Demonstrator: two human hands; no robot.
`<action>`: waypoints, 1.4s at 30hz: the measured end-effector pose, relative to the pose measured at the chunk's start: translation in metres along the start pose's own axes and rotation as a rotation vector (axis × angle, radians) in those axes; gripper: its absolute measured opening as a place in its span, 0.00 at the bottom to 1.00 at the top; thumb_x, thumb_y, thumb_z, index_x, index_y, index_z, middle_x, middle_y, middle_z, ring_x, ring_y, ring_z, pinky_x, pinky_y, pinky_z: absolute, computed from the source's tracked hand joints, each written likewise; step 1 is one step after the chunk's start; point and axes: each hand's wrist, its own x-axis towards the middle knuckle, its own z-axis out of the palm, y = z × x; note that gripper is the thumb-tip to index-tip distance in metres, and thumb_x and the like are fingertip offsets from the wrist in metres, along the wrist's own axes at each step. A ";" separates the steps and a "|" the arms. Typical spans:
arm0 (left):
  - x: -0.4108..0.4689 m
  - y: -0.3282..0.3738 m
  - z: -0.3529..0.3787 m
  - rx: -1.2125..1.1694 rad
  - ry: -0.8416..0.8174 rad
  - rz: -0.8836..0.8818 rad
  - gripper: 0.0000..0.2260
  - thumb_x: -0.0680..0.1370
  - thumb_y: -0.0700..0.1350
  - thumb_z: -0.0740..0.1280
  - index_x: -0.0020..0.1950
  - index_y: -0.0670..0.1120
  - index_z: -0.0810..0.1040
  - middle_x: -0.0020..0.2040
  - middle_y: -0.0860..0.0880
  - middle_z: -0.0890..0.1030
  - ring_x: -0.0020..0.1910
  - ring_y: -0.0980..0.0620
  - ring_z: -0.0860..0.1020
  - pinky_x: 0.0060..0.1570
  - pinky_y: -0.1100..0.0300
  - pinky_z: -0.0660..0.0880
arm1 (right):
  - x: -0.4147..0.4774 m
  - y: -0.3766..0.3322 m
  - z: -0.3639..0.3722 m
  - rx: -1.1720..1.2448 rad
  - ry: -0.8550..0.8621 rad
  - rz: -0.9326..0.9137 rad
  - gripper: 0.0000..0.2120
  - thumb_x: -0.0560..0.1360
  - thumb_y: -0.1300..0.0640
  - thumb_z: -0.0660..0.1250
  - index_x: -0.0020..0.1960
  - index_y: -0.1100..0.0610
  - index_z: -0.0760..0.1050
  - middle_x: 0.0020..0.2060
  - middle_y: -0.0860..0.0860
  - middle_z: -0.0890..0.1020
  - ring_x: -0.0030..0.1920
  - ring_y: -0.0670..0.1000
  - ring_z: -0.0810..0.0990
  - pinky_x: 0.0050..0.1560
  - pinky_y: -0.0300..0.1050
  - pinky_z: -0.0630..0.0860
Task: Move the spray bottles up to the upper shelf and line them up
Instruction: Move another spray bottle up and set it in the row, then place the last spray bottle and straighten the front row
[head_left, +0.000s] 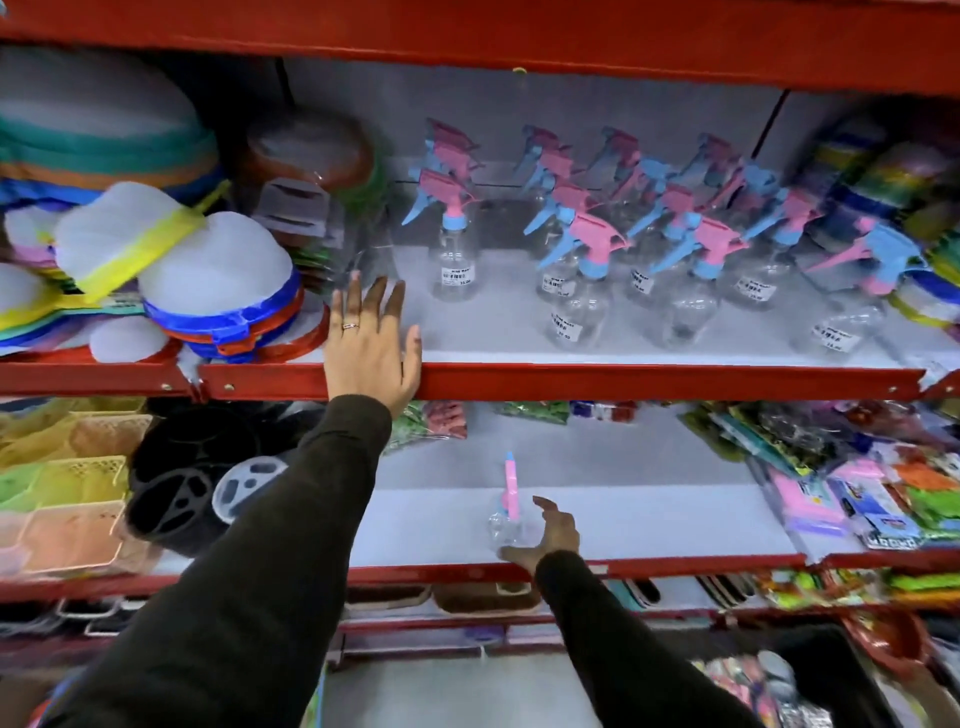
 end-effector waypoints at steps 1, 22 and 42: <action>0.000 0.000 0.000 0.004 0.004 -0.001 0.25 0.81 0.52 0.53 0.76 0.43 0.65 0.77 0.41 0.67 0.80 0.39 0.54 0.78 0.47 0.41 | 0.001 -0.004 0.006 0.010 -0.005 -0.023 0.43 0.56 0.48 0.83 0.68 0.50 0.70 0.62 0.53 0.76 0.63 0.57 0.77 0.65 0.47 0.74; -0.004 0.005 -0.007 0.031 -0.054 -0.033 0.28 0.82 0.55 0.48 0.77 0.39 0.62 0.78 0.40 0.64 0.80 0.41 0.52 0.79 0.45 0.46 | -0.047 -0.062 -0.033 0.209 0.349 -0.802 0.30 0.59 0.47 0.78 0.55 0.32 0.69 0.49 0.35 0.72 0.42 0.42 0.74 0.37 0.29 0.68; -0.003 0.003 -0.009 0.018 -0.069 -0.039 0.29 0.81 0.54 0.50 0.76 0.38 0.64 0.76 0.39 0.67 0.79 0.39 0.57 0.78 0.43 0.49 | -0.028 -0.221 -0.114 0.312 0.552 -0.768 0.34 0.57 0.37 0.76 0.60 0.45 0.76 0.47 0.43 0.75 0.39 0.41 0.73 0.47 0.39 0.77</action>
